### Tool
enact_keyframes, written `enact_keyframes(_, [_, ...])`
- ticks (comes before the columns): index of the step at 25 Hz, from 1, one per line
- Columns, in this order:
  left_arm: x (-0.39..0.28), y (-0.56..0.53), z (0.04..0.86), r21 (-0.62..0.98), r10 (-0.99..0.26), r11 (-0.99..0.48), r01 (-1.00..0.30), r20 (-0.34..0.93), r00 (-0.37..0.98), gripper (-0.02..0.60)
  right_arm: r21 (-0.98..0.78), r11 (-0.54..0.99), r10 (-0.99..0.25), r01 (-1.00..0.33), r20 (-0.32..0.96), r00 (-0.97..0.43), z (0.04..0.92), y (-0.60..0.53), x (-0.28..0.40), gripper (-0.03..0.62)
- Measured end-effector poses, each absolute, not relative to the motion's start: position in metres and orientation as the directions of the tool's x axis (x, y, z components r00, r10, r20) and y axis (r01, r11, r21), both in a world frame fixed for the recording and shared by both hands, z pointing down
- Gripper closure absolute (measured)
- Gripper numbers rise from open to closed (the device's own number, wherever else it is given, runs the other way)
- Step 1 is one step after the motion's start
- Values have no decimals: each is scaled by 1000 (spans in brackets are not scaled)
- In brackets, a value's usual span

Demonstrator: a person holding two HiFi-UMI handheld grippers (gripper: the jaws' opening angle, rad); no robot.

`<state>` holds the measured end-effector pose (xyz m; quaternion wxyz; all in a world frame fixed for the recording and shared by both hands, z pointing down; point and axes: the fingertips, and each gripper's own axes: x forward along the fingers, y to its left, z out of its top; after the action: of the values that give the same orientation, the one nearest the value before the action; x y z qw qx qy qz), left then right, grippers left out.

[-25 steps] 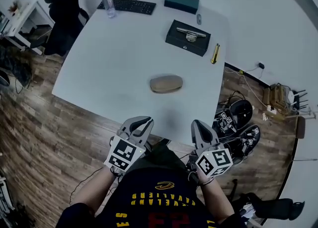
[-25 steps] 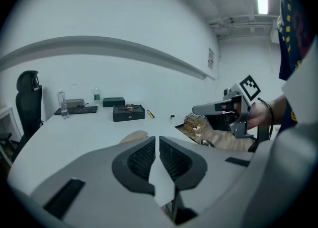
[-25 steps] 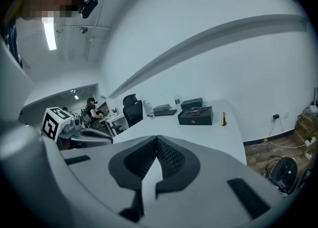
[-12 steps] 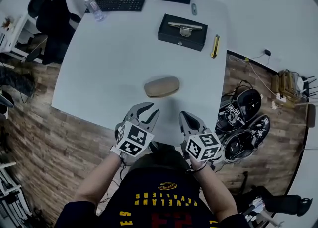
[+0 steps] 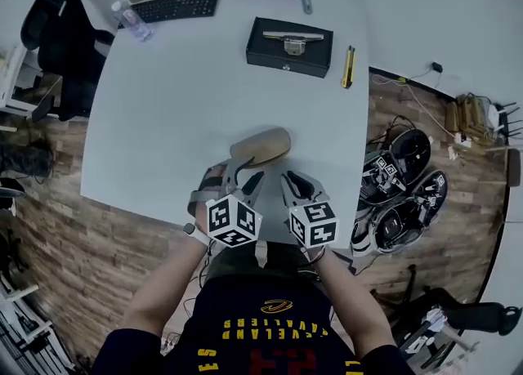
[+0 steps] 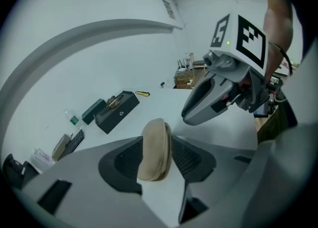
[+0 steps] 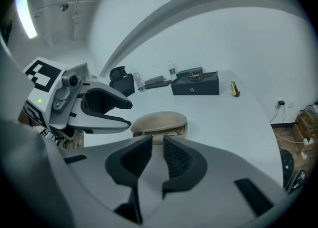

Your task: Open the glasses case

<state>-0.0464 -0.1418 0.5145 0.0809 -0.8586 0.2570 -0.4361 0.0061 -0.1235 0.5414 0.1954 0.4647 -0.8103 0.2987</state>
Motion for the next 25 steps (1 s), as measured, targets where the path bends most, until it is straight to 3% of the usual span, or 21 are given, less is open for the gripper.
enact_keyframes(2, [-44, -144, 520, -366, -490, -870, -332, 718, 494, 394, -283, 397, -628, -873, 610, -483, 547, -129, 1, 474])
enact_keyframes(8, [-47, -161, 531, -379, -466, -884, -272, 731, 498, 382, -78, 557, -592, -827, 662, -461, 561, -140, -15, 473])
enact_keyframes(14, [-43, -159, 546, -366, -413, -910, -194, 765, 494, 359, 255, 750, -564, -610, 729, -389, 580, -141, -24, 461])
enact_keyframes(20, [-42, -162, 553, -408, -445, -894, -186, 761, 472, 356, 457, 796, -588, -396, 739, -328, 595, -144, -28, 453])
enact_keyframes(25, [-44, -165, 558, -415, -452, -891, -187, 762, 463, 356, 525, 789, -610, -320, 730, -307, 600, -153, -29, 453])
